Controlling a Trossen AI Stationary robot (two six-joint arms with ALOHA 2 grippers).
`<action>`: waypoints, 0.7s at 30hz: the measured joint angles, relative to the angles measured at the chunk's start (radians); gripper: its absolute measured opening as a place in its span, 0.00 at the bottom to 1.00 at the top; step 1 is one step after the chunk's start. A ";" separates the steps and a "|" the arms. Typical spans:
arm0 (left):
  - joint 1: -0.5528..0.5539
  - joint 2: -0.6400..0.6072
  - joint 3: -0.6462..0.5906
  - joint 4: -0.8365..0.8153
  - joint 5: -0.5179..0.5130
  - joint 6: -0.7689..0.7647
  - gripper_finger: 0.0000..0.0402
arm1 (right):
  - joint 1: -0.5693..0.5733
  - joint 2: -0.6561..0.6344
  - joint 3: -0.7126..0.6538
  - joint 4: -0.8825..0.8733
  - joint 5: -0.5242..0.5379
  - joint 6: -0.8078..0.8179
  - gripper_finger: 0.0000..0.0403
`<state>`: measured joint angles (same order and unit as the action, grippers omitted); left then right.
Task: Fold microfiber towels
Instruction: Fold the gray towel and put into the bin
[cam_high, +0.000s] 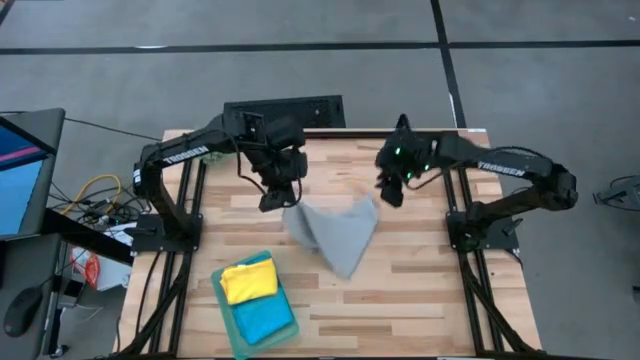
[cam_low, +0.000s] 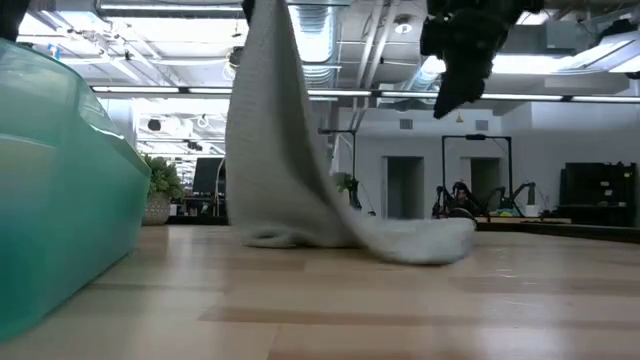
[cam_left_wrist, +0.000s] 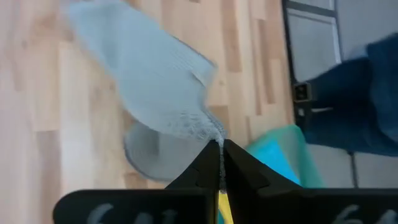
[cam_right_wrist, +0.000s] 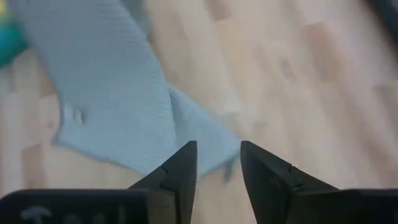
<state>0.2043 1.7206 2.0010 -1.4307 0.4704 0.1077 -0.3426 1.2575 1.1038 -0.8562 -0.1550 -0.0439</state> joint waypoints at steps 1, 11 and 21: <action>-0.001 0.000 0.000 0.008 -0.016 -0.002 0.01 | 0.032 0.000 -0.027 0.030 -0.001 0.027 0.36; 0.000 0.000 0.000 0.070 -0.258 -0.042 0.01 | 0.438 0.007 -0.262 0.476 0.150 0.214 0.35; 0.000 0.000 0.000 0.174 -0.352 -0.104 0.01 | 0.703 0.133 -0.384 0.906 0.416 0.338 0.32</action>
<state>0.2047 1.7206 2.0010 -1.2568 0.1188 0.0040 0.3599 1.3907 0.7196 0.0495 0.2606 0.2936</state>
